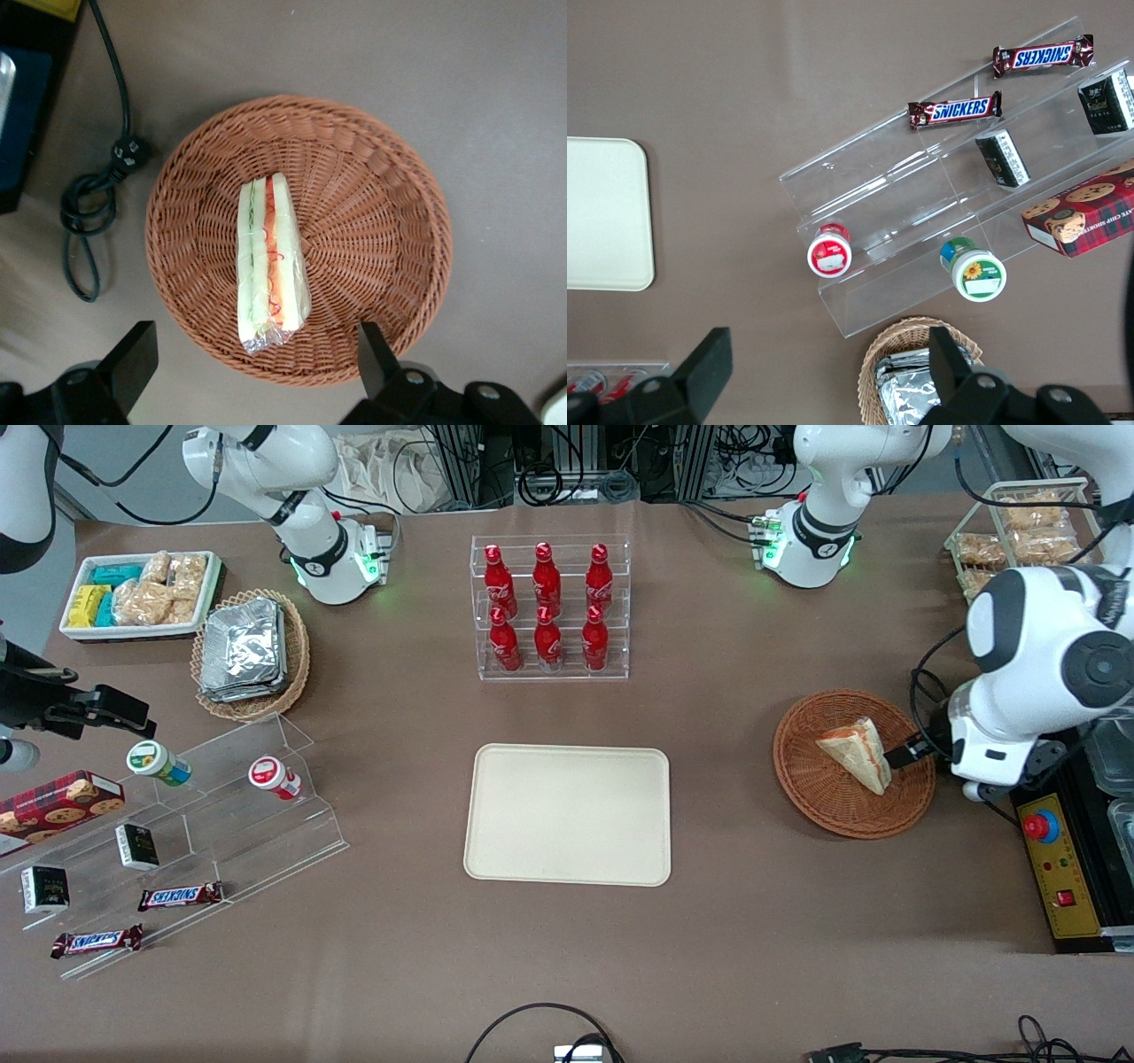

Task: Place sandwich from basket to tray
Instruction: 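Lower the open left gripper over the wrapped sandwich in the basket, then close the left gripper on the sandwich's edge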

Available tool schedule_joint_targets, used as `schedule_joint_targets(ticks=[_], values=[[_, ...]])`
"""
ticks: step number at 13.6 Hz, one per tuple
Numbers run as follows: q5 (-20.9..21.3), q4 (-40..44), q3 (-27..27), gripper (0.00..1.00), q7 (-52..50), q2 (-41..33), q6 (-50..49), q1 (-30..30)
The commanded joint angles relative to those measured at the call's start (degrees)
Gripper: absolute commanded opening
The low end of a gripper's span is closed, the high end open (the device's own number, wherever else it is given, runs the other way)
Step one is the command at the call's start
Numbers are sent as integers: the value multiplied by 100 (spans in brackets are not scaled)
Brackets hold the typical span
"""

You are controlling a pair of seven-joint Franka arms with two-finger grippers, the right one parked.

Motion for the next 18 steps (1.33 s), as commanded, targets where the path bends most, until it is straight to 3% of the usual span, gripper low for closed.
schedule_joint_targets(ticks=[1,9,18], values=[[-67,-905,3,100,-546,-459,694,4],[-49,-1318,-23,100,-1198,129,1582,-75],[-32,-1978,-15,100,-1235,419,2444,-13]])
